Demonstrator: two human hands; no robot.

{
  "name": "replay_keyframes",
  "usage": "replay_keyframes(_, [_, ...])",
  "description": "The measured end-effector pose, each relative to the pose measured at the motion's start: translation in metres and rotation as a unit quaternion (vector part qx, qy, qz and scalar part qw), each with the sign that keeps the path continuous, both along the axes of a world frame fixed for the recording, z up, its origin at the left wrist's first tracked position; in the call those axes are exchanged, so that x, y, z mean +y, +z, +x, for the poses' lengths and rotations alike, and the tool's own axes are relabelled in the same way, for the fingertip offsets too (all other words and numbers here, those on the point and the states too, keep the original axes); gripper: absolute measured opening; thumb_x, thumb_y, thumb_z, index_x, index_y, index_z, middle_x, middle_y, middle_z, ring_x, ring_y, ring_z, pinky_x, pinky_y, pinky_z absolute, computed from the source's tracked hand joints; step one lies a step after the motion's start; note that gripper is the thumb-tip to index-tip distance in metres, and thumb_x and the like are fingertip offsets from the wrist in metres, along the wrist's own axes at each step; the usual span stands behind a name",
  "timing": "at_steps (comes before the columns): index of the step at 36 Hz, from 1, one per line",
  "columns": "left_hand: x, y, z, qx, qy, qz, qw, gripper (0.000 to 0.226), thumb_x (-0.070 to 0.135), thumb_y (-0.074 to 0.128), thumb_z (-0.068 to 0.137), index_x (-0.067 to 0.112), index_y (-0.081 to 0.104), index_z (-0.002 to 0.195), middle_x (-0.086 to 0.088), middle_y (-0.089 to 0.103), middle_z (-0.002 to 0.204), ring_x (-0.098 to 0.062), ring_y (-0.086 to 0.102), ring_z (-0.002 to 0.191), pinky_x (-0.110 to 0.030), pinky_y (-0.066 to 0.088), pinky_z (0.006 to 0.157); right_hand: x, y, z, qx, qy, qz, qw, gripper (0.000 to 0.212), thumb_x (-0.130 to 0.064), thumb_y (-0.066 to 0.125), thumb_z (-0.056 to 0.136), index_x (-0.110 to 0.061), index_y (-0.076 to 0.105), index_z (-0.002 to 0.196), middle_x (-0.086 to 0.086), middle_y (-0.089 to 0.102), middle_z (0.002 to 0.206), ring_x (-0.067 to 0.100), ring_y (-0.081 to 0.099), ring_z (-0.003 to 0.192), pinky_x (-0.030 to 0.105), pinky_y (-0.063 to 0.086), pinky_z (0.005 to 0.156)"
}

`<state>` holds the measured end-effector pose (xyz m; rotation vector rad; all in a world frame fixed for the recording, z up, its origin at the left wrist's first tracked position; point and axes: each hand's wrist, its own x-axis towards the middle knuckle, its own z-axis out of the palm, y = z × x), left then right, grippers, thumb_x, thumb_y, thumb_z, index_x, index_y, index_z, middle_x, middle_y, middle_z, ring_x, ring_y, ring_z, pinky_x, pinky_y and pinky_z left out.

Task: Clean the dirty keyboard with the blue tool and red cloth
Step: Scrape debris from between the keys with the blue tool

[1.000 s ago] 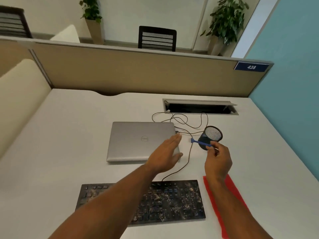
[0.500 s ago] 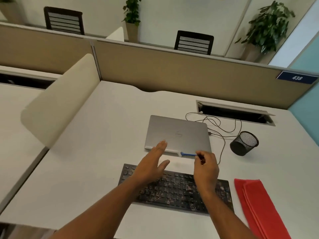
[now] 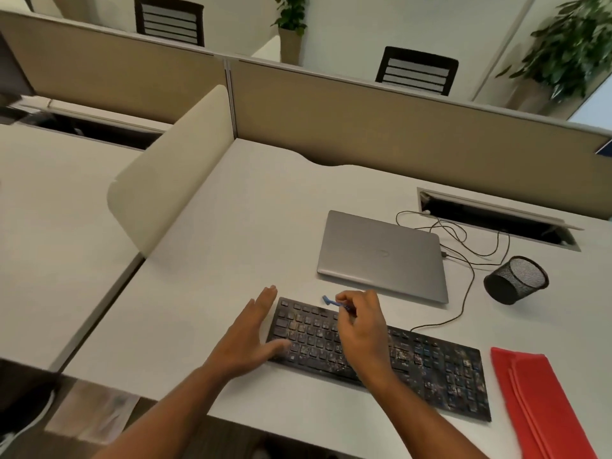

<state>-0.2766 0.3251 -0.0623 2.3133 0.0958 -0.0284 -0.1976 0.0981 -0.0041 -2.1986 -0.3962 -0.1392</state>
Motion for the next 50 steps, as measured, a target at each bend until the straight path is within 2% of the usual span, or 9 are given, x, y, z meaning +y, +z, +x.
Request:
replay_keyframes(6, [0.027,-0.009,0.002,0.026,-0.112,0.06,0.992,0.148,0.087,0.073,0.065,0.028,-0.023,0.161,0.013,-0.023,0.169,-0.003,-0.025,0.153,-0.033,-0.014,0.127,0.021,0.001,-0.003,0.002,0.025,-0.011,1.0,0.019,-0.008,0.063,0.096,-0.021,0.065,0.111,-0.014,0.05,0.106,0.001,0.058,0.097,0.019,0.053,0.076])
replay_keyframes(16, [0.035,-0.007,0.021,0.026,-0.214,0.112,0.97,0.151,0.084,0.077,0.065,0.025,-0.027,0.159,0.01,-0.023,0.165,-0.002,-0.033,0.149,-0.028,-0.027,0.119,0.041,0.002,0.0,0.0,0.053,-0.035,0.998,0.021,-0.01,0.06,0.098,-0.025,0.062,0.113,-0.015,0.05,0.108,0.0,0.058,0.098,0.022,0.054,0.078])
replay_keyframes(24, [0.037,-0.009,0.02,0.015,-0.213,0.115,0.97,0.149,0.089,0.07,0.067,0.026,-0.029,0.158,0.011,-0.019,0.168,-0.002,-0.025,0.153,-0.029,-0.02,0.124,0.051,-0.001,-0.002,-0.034,0.134,-0.126,0.982,0.026,-0.01,0.062,0.096,-0.022,0.06,0.118,-0.009,0.05,0.108,0.009,0.055,0.075,0.027,0.053,0.063])
replay_keyframes(28, [0.038,-0.013,0.02,0.01,-0.204,0.116,0.972,0.144,0.089,0.069,0.069,0.028,-0.026,0.158,0.008,-0.013,0.17,-0.001,-0.015,0.156,-0.028,-0.017,0.125,0.052,-0.003,-0.004,-0.011,0.149,-0.136,0.979,0.032,-0.017,0.059,0.099,-0.021,0.062,0.13,-0.012,0.049,0.119,0.004,0.056,0.088,0.021,0.054,0.074])
replay_keyframes(33, [0.038,-0.015,0.02,0.012,-0.195,0.122,0.973,0.147,0.091,0.068,0.067,0.025,-0.024,0.16,0.006,-0.009,0.172,-0.003,-0.004,0.157,-0.03,-0.012,0.127,0.054,-0.001,-0.002,0.027,0.154,-0.136,0.978,0.029,-0.024,0.057,0.102,-0.024,0.067,0.129,-0.01,0.052,0.136,0.003,0.058,0.11,0.012,0.044,0.092])
replay_keyframes(35, [0.038,-0.016,0.021,0.01,-0.193,0.124,0.973,0.148,0.092,0.068,0.067,0.021,-0.022,0.161,0.006,-0.008,0.172,-0.003,-0.002,0.158,-0.032,-0.011,0.128,0.054,0.0,-0.001,0.03,0.157,-0.142,0.977,0.029,-0.023,0.059,0.101,-0.025,0.068,0.128,-0.009,0.059,0.132,0.005,0.058,0.113,0.011,0.042,0.095])
replay_keyframes(39, [0.037,-0.017,0.021,0.003,-0.189,0.126,0.974,0.148,0.091,0.068,0.067,0.017,-0.019,0.162,0.005,-0.002,0.172,-0.004,0.005,0.158,-0.032,-0.009,0.128,0.052,0.001,-0.001,0.019,0.177,-0.149,0.973,0.027,-0.023,0.059,0.101,-0.025,0.069,0.126,-0.01,0.071,0.12,0.007,0.063,0.109,0.028,0.052,0.095])
replay_keyframes(43, [0.036,-0.016,0.02,0.004,-0.189,0.129,0.973,0.146,0.092,0.066,0.069,0.019,-0.021,0.161,0.005,-0.002,0.172,-0.004,0.004,0.157,-0.031,-0.01,0.128,0.048,0.004,0.0,0.014,0.193,-0.172,0.966,0.024,-0.026,0.056,0.102,-0.027,0.071,0.121,-0.011,0.072,0.116,0.006,0.064,0.105,0.026,0.053,0.092])
replay_keyframes(50, [0.036,-0.017,0.02,0.007,-0.189,0.117,0.975,0.145,0.091,0.066,0.069,0.023,-0.024,0.16,0.005,-0.001,0.173,-0.005,0.004,0.158,-0.033,-0.008,0.129,0.052,0.013,0.013,0.046,0.116,-0.121,0.985,0.023,-0.03,0.057,0.102,-0.025,0.07,0.12,-0.01,0.073,0.112,0.006,0.066,0.096,0.021,0.053,0.088])
